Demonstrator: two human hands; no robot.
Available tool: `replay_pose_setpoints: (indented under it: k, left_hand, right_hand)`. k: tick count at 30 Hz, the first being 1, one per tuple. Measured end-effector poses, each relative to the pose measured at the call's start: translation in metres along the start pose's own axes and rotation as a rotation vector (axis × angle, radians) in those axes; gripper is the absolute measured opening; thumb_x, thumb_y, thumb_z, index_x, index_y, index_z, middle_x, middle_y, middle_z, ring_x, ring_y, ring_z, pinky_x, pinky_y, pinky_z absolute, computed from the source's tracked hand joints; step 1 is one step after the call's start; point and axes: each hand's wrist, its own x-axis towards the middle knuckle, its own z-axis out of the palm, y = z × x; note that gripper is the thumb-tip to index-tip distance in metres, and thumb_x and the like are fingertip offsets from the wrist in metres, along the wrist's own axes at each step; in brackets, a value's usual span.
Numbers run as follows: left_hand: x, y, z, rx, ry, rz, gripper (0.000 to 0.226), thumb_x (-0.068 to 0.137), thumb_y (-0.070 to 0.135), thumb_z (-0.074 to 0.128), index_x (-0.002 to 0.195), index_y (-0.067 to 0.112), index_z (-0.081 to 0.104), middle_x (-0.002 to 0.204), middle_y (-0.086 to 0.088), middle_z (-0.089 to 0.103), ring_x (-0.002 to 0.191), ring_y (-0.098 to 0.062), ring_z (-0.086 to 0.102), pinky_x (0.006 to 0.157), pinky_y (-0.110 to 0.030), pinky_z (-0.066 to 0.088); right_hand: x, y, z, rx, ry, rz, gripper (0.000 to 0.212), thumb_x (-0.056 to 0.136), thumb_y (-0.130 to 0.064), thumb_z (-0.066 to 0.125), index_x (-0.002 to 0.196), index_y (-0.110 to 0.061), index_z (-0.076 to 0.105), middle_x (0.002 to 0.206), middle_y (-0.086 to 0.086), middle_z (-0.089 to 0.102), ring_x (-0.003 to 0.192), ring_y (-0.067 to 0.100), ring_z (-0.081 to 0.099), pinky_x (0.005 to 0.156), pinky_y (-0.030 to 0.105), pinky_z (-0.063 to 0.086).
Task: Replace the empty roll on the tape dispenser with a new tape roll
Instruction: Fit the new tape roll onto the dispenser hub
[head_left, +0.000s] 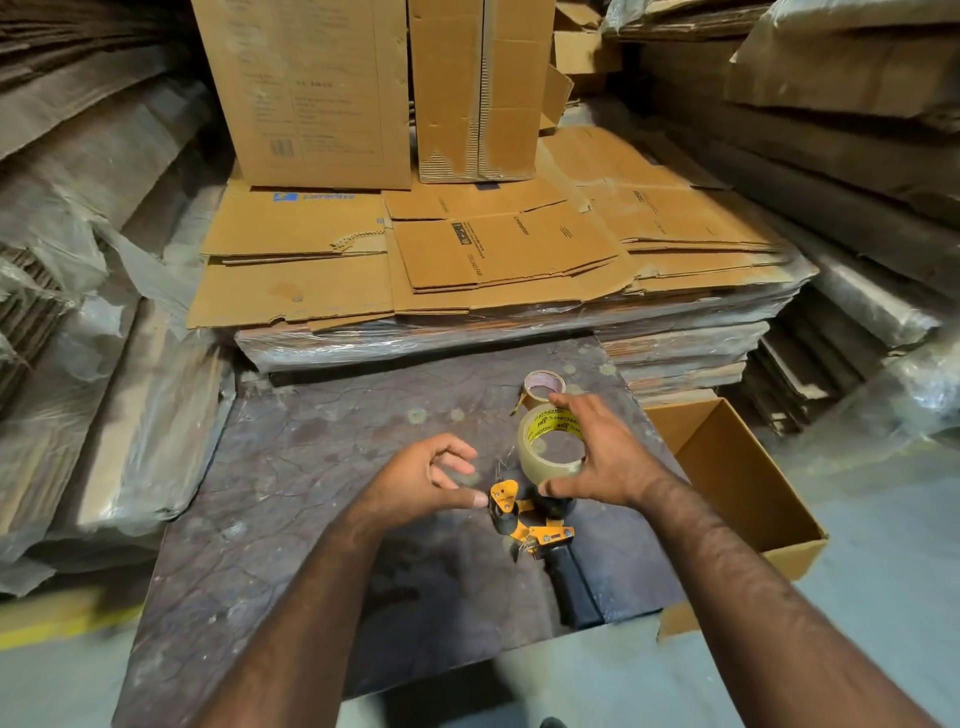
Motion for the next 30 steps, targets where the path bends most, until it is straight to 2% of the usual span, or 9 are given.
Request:
replay_pose_setpoints:
  k: [3, 5, 7, 11, 13, 15, 17, 20, 30]
  left_hand:
    - [0.002, -0.003, 0.009, 0.037, 0.065, 0.032, 0.070, 0.058, 0.051, 0.094, 0.119, 0.037, 0.063, 0.118, 0.012, 0.068, 0.098, -0.008, 0.066, 0.082, -0.026, 0.055]
    - [0.009, 0.002, 0.024, 0.055, 0.061, 0.049, 0.070, 0.058, 0.055, 0.091, 0.120, 0.035, 0.064, 0.117, 0.015, 0.067, 0.104, -0.004, 0.063, 0.081, -0.022, 0.051]
    - [0.018, 0.004, 0.039, 0.161, 0.087, 0.089, 0.060, 0.061, 0.053, 0.088, 0.112, 0.028, 0.069, 0.108, 0.013, 0.070, 0.096, -0.003, 0.065, 0.078, -0.019, 0.051]
    - [0.026, 0.001, 0.063, 0.349, 0.145, 0.110, 0.009, 0.071, 0.030, 0.077, 0.073, 0.024, 0.071, 0.068, 0.011, 0.067, 0.065, -0.003, 0.061, 0.065, -0.023, 0.048]
    - [0.029, -0.003, 0.073, 0.405, 0.147, 0.059, 0.012, 0.068, 0.036, 0.070, 0.062, 0.029, 0.062, 0.061, 0.010, 0.062, 0.063, -0.009, 0.060, 0.065, -0.027, 0.051]
    - [0.034, -0.010, 0.082, 0.448, 0.167, 0.029, 0.021, 0.069, 0.039, 0.070, 0.057, 0.033, 0.054, 0.067, 0.006, 0.066, 0.068, -0.017, 0.062, 0.065, -0.031, 0.052]
    - [0.040, -0.018, 0.094, 0.480, 0.173, 0.011, 0.024, 0.075, 0.035, 0.075, 0.060, 0.031, 0.057, 0.073, 0.005, 0.068, 0.071, -0.019, 0.063, 0.064, -0.031, 0.051]
    - [0.053, -0.026, 0.107, 0.617, 0.218, 0.026, 0.013, 0.081, 0.034, 0.074, 0.076, 0.023, 0.069, 0.085, 0.005, 0.072, 0.085, -0.021, 0.067, 0.072, -0.033, 0.049]
    - [0.095, -0.057, 0.132, 0.924, 0.176, -0.094, 0.022, 0.092, 0.042, 0.059, 0.091, 0.022, 0.065, 0.103, 0.000, 0.069, 0.106, -0.025, 0.062, 0.085, -0.039, 0.043]
  right_hand:
    - [-0.007, 0.002, 0.006, -0.049, -0.020, 0.013, 0.118, 0.054, -0.046, 0.092, 0.151, -0.028, 0.028, 0.145, -0.002, 0.038, 0.132, 0.016, 0.042, 0.110, 0.034, 0.040]
    - [-0.010, 0.004, 0.010, -0.086, -0.041, 0.023, 0.120, 0.054, -0.045, 0.093, 0.153, -0.027, 0.027, 0.147, -0.002, 0.037, 0.134, 0.016, 0.041, 0.109, 0.034, 0.040]
    - [-0.014, 0.006, 0.014, -0.095, -0.051, 0.028, 0.122, 0.054, -0.044, 0.093, 0.154, -0.026, 0.026, 0.147, -0.001, 0.037, 0.135, 0.017, 0.041, 0.109, 0.033, 0.040]
    - [-0.020, 0.021, 0.020, -0.085, -0.071, 0.038, 0.129, 0.053, -0.044, 0.093, 0.156, -0.016, 0.021, 0.148, 0.003, 0.036, 0.136, 0.018, 0.040, 0.112, 0.032, 0.037]
    - [-0.021, 0.033, 0.023, -0.086, -0.075, 0.070, 0.125, 0.053, -0.043, 0.094, 0.154, -0.014, 0.026, 0.146, 0.004, 0.036, 0.135, 0.020, 0.042, 0.112, 0.034, 0.039]
    - [-0.019, 0.047, 0.028, -0.093, -0.089, 0.076, 0.117, 0.053, -0.040, 0.095, 0.148, -0.012, 0.032, 0.142, 0.006, 0.038, 0.132, 0.023, 0.046, 0.109, 0.037, 0.043]
    - [-0.014, 0.059, 0.035, -0.089, -0.113, 0.076, 0.111, 0.055, -0.037, 0.094, 0.145, -0.011, 0.034, 0.140, 0.007, 0.039, 0.127, 0.023, 0.049, 0.104, 0.036, 0.046]
    - [0.002, 0.078, 0.047, -0.075, -0.135, 0.065, 0.108, 0.058, -0.032, 0.092, 0.146, -0.015, 0.034, 0.141, 0.004, 0.039, 0.128, 0.024, 0.049, 0.104, 0.035, 0.046]
    - [0.054, 0.143, 0.085, -0.074, -0.239, -0.016, 0.112, 0.057, -0.029, 0.093, 0.149, -0.023, 0.029, 0.147, -0.002, 0.039, 0.129, 0.022, 0.051, 0.106, 0.040, 0.047]
